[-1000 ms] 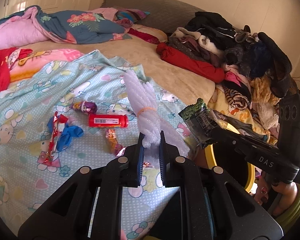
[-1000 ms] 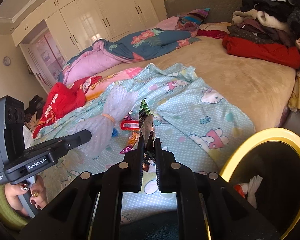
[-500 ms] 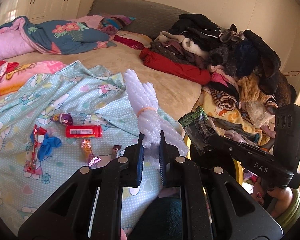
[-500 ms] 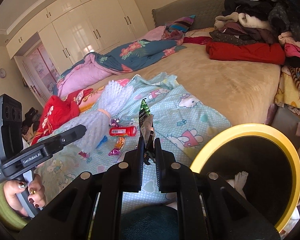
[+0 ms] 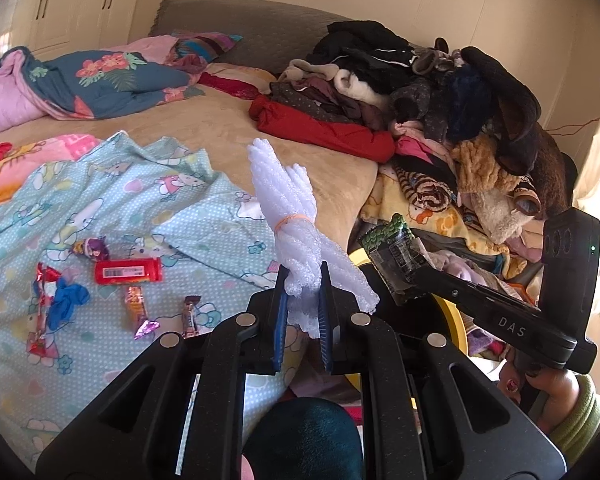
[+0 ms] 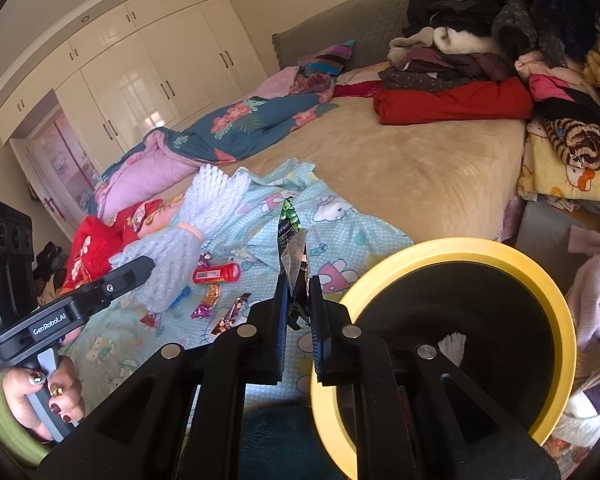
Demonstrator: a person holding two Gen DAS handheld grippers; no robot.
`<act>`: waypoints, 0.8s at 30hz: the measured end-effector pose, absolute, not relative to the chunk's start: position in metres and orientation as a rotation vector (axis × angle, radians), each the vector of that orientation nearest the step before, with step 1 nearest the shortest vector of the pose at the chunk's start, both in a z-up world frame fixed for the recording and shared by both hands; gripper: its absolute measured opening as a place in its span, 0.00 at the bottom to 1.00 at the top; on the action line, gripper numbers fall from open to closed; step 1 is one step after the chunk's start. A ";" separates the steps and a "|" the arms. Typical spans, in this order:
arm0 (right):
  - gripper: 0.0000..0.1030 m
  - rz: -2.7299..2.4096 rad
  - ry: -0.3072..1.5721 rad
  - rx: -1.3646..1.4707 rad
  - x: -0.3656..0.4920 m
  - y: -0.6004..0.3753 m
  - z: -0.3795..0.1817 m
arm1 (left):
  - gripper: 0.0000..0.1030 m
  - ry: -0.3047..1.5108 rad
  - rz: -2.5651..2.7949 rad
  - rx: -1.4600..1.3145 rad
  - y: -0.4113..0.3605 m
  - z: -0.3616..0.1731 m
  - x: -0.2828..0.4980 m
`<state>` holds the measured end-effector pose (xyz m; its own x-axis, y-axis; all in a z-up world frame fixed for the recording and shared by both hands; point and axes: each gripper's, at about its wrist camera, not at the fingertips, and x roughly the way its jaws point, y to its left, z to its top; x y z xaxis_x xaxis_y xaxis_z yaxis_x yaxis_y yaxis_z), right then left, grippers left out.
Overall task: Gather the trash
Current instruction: 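Lift the mesh sleeve and wrapper and carry both over the yellow-rimmed bin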
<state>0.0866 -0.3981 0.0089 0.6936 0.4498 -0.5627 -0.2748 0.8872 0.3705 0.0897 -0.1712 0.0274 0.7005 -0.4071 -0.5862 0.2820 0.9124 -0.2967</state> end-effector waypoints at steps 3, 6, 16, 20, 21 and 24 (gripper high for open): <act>0.10 0.390 0.694 0.272 0.084 -0.406 0.008 | 0.08 0.699 -0.403 -0.178 -0.179 0.027 0.089; 0.10 0.370 0.695 0.280 0.082 -0.415 0.006 | 0.08 0.703 -0.421 -0.168 -0.187 0.027 0.089; 0.10 0.306 0.702 0.302 0.075 -0.441 -0.002 | 0.08 0.732 -0.480 -0.126 -0.215 0.019 0.090; 0.10 0.278 0.704 0.316 0.073 -0.452 -0.006 | 0.08 0.744 -0.509 -0.106 -0.228 0.015 0.091; 0.10 0.271 0.706 0.322 0.073 -0.456 -0.007 | 0.08 0.748 -0.518 -0.101 -0.232 0.014 0.092; 0.10 0.246 0.708 0.335 0.072 -0.466 -0.011 | 0.08 0.759 -0.543 -0.089 -0.243 0.010 0.094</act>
<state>0.0720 -0.4661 -0.0111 0.7348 0.3314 -0.5919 -0.1072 0.9183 0.3810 0.0939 -0.2431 0.0101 0.5957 -0.4978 -0.6303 0.4354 0.8596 -0.2675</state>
